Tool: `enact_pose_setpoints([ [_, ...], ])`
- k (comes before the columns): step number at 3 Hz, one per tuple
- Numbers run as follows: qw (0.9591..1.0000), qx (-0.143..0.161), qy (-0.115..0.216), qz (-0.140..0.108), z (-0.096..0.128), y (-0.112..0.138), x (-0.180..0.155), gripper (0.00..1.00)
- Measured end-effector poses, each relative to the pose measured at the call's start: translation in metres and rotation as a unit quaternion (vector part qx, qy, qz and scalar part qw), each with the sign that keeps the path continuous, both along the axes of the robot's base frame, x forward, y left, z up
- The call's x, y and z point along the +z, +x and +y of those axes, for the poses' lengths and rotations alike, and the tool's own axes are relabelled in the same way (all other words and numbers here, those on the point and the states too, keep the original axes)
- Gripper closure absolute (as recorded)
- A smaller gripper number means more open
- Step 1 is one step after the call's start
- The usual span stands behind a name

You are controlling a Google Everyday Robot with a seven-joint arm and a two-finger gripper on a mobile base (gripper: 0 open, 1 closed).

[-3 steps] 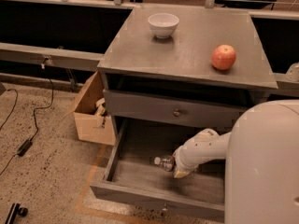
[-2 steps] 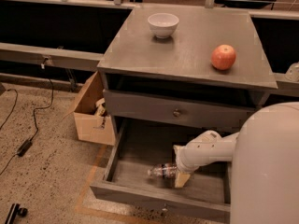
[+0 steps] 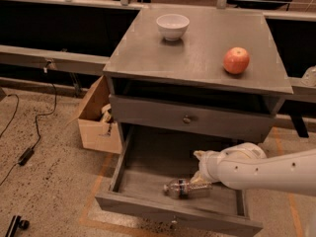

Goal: Place water bottle into middle drawer

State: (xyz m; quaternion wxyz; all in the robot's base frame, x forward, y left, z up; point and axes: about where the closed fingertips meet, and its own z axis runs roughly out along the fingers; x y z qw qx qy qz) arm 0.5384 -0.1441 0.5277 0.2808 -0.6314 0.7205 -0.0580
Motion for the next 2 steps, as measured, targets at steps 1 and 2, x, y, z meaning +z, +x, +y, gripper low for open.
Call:
enact_pose_setpoints([
  [1,0.9963,-0.038,0.05,-0.059,-0.011,-0.039,0.062,0.64],
  [2,0.9945,-0.033,0.056,-0.082,-0.005,-0.049,0.087,0.6],
])
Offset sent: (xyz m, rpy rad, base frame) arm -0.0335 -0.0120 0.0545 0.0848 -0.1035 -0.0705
